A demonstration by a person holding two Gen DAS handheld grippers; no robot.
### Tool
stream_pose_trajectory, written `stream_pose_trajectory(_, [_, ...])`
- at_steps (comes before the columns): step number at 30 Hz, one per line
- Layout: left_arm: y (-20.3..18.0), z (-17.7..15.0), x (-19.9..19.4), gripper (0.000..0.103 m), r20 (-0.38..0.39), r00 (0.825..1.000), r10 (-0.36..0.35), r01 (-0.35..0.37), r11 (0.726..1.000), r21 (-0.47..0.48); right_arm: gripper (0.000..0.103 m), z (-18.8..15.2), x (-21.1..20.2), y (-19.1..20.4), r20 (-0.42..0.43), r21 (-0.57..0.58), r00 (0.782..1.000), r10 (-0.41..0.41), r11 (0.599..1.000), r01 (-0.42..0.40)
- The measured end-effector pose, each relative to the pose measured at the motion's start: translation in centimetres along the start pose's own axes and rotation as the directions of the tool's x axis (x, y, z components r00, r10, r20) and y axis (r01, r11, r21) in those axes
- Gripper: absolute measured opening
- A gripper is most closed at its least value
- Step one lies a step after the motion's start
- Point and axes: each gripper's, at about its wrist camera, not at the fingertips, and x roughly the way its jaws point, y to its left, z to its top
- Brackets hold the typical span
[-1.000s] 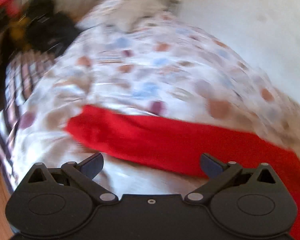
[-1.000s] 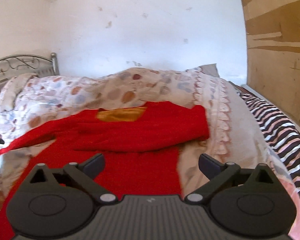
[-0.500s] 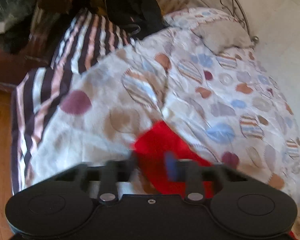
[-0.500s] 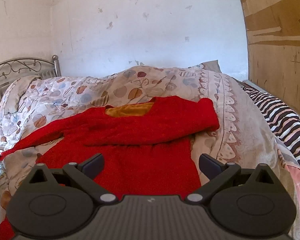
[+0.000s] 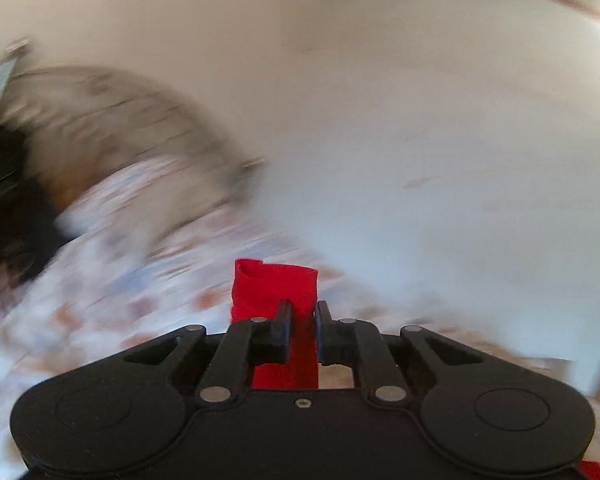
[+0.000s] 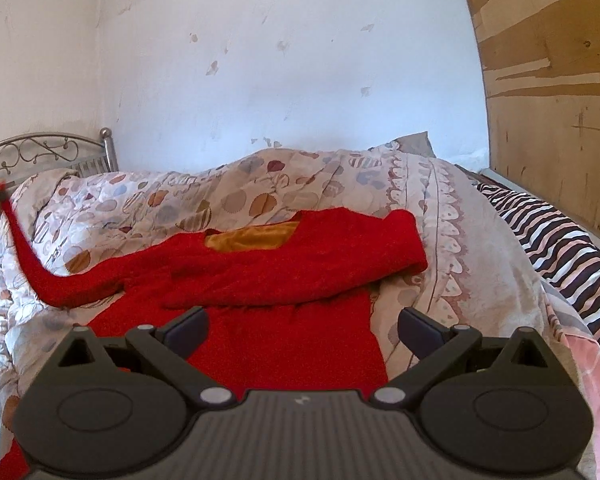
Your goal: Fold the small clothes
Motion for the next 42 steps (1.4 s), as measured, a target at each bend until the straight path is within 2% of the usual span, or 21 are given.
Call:
stream_pose_trajectory(2, [-3.4,0.7,-0.2,0.012,0.009,0.991,-0.134,0.134,0.990,0.039,0.103,0.0,-0.2,-0.2,0.004,0.009,1.000,-0.005,1.000,0.005])
stream_pose_trajectory(5, [-8.8,0.5,-0.7,0.012,-0.022,0.950,-0.310,0.311,0.947,0.080,0.103,-0.1,-0.4,-0.6,0.008,0.019,1.000,-0.018,1.000,0.017])
stream_pose_trajectory(8, [-13.4,-1.1,-1.0,0.012,-0.065,0.893,-0.445,0.449,0.890,0.078,0.103,-0.3,-0.8,-1.0,0.007,0.025,0.999,-0.032,0.999,0.032])
stream_pose_trajectory(11, [-17.9,-4.2,-1.3,0.011,-0.137,0.825,-0.549,0.561,0.825,0.073,0.103,-0.5,-1.1,-1.4,0.008,0.029,0.999,-0.048,0.998,0.048])
stream_pose_trajectory(12, [-19.4,-5.5,-1.5,0.011,-0.167,0.793,-0.586,0.602,0.796,0.062,0.103,-0.5,-1.2,-1.6,0.006,0.032,0.998,-0.056,0.998,0.056])
stream_pose_trajectory(16, [-23.0,-10.4,-1.7,0.011,-0.304,0.692,-0.655,0.694,0.719,0.030,0.103,-0.9,-1.4,-2.5,-0.004,0.045,0.997,-0.082,0.996,0.082])
stream_pose_trajectory(21, [-24.2,-16.2,-1.7,0.012,-0.478,0.565,-0.673,0.753,0.657,-0.036,0.103,-1.6,-1.3,-3.4,-0.019,0.062,0.994,-0.104,0.993,0.105])
stream_pose_trajectory(23, [-24.3,-17.8,-1.7,0.015,-0.531,0.532,-0.660,0.761,0.648,-0.043,0.103,-1.9,-1.1,-3.6,-0.026,0.074,0.994,-0.103,0.992,0.105])
stream_pose_trajectory(24, [-24.1,-18.2,-1.7,0.020,-0.547,0.521,-0.655,0.761,0.647,-0.050,0.103,-2.0,-0.9,-3.6,-0.027,0.079,0.995,-0.100,0.992,0.102])
stream_pose_trajectory(25, [-23.6,-18.5,-1.3,0.035,-0.553,0.518,-0.653,0.758,0.649,-0.056,0.103,-2.1,-0.7,-3.6,-0.029,0.083,0.995,-0.095,0.992,0.097])
stream_pose_trajectory(26, [-23.2,-18.6,-1.0,0.045,-0.557,0.515,-0.652,0.758,0.650,-0.061,0.103,-2.1,-0.5,-3.6,-0.032,0.086,0.995,-0.090,0.992,0.092])
stream_pose_trajectory(27, [-22.6,-18.3,-1.0,0.062,-0.554,0.521,-0.649,0.752,0.656,-0.060,0.103,-2.1,-0.2,-3.5,-0.033,0.090,0.996,-0.082,0.992,0.085])
stream_pose_trajectory(28, [-21.8,-18.1,-0.9,0.074,-0.546,0.540,-0.640,0.740,0.670,-0.054,0.103,-2.1,0.0,-3.3,-0.033,0.092,0.997,-0.071,0.993,0.074])
stream_pose_trajectory(30, [-20.4,-17.0,-1.9,0.078,-0.545,0.566,-0.619,0.724,0.689,-0.030,0.103,-1.9,0.5,-3.0,-0.033,0.097,0.998,-0.045,0.994,0.048])
stream_pose_trajectory(32, [-18.9,-15.7,-2.0,0.086,-0.551,0.603,-0.577,0.693,0.721,0.005,0.103,-1.5,1.2,-2.6,-0.036,0.116,0.999,-0.006,0.993,0.010])
stream_pose_trajectory(34, [-16.9,-15.4,-1.8,0.098,-0.557,0.671,-0.489,0.630,0.772,0.081,0.103,-1.0,2.3,-2.3,-0.041,0.155,0.998,0.051,0.987,-0.044])
stream_pose_trajectory(35, [-15.8,-15.4,-1.6,0.099,-0.555,0.712,-0.430,0.589,0.797,0.138,0.102,-0.7,2.7,-2.0,-0.046,0.169,0.996,0.071,0.984,-0.063])
stream_pose_trajectory(37, [-13.8,-15.9,-0.9,0.099,-0.547,0.771,-0.326,0.518,0.820,0.242,0.099,0.0,4.5,-1.3,-0.066,0.186,0.991,0.119,0.977,-0.105])
stream_pose_trajectory(39, [-12.0,-16.7,0.5,0.099,-0.538,0.818,-0.206,0.441,0.824,0.355,0.093,0.7,6.4,-0.6,-0.092,0.184,0.984,0.149,0.974,-0.130])
stream_pose_trajectory(40, [-11.4,-17.1,1.3,0.099,-0.533,0.832,-0.153,0.409,0.819,0.402,0.089,1.0,7.4,-0.2,-0.111,0.190,0.982,0.155,0.973,-0.132])
stream_pose_trajectory(42, [-10.6,-17.8,3.1,0.087,-0.532,0.845,-0.057,0.354,0.805,0.477,0.083,1.4,10.0,0.2,-0.153,0.230,0.973,0.171,0.964,-0.133])
